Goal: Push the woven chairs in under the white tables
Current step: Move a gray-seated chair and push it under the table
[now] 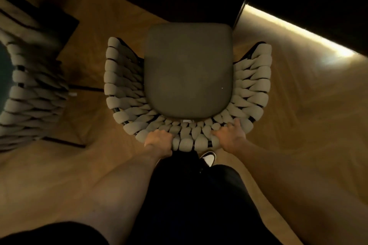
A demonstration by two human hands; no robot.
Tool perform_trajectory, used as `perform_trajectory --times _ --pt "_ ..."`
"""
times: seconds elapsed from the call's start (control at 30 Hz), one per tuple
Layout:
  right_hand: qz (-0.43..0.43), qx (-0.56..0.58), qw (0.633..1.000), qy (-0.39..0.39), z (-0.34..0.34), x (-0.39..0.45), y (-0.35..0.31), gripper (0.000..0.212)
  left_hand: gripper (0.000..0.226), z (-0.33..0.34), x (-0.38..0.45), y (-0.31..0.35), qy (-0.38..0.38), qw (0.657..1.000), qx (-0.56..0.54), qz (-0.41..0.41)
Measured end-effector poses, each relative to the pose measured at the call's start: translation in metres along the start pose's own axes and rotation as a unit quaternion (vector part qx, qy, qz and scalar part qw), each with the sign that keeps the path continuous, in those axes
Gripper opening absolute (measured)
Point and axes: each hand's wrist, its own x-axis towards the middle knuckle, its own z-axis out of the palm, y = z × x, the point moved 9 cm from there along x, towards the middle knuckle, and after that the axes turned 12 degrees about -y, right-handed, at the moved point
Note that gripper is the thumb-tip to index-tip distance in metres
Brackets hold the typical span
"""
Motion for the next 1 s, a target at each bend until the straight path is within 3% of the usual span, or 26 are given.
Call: perform_trajectory --times 0.47,1.0 --pt "-0.063 -0.217 0.974 0.004 -0.083 0.038 0.127 0.049 0.033 -0.058 0.031 0.085 0.003 0.974 -0.222 -0.052" --pt "-0.161 -0.432 0.887 0.025 -0.175 0.075 0.209 0.051 0.043 -0.121 0.068 0.179 0.035 0.878 -0.455 -0.148"
